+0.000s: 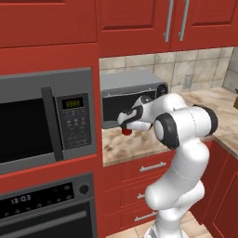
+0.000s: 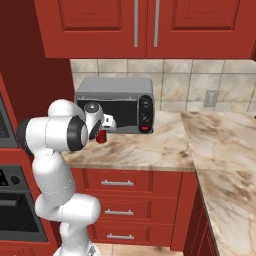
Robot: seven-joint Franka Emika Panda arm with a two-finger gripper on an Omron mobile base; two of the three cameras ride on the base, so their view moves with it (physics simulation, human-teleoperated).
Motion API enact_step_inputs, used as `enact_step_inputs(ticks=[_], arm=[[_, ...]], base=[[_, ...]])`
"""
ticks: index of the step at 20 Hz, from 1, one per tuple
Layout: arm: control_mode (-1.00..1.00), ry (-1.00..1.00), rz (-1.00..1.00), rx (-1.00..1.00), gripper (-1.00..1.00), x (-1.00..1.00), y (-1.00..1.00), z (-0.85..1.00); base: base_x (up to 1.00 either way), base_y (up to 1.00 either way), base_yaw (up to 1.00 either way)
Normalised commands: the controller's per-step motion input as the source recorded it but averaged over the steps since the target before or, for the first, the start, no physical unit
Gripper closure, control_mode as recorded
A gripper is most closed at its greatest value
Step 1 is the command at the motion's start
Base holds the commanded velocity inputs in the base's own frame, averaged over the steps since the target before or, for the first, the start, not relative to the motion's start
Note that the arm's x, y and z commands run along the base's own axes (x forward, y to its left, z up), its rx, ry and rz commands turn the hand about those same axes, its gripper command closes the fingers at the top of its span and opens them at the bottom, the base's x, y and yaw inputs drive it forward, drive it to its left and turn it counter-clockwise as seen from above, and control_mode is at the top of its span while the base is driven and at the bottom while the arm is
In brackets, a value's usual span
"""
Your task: Four empty soda cans are scattered around the kitchen. Gather all the cans and cluster them next to the stove for recycling.
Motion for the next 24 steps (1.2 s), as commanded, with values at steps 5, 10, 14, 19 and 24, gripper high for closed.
enact_step_inputs(ticks=[5,10,14,19,24], arm=[[-1.00,0.00,0.00,0.00,-1.00,0.13,0.02,-0.06],[-1.00,0.00,0.00,0.00,-1.00,0.11,0.03,-0.08],[-1.00,0.00,0.00,0.00,-1.00,0.10,0.04,-0.10],[-1.00,0.00,0.00,0.00,-1.00,0.09,0.04,-0.09],[-1.00,0.00,0.00,0.00,-1.00,0.11,0.05,-0.09]], base=[[0.00,0.00,0.00],[0.00,0.00,0.00],[0.00,0.00,0.00],[0.00,0.00,0.00],[0.00,0.00,0.00]])
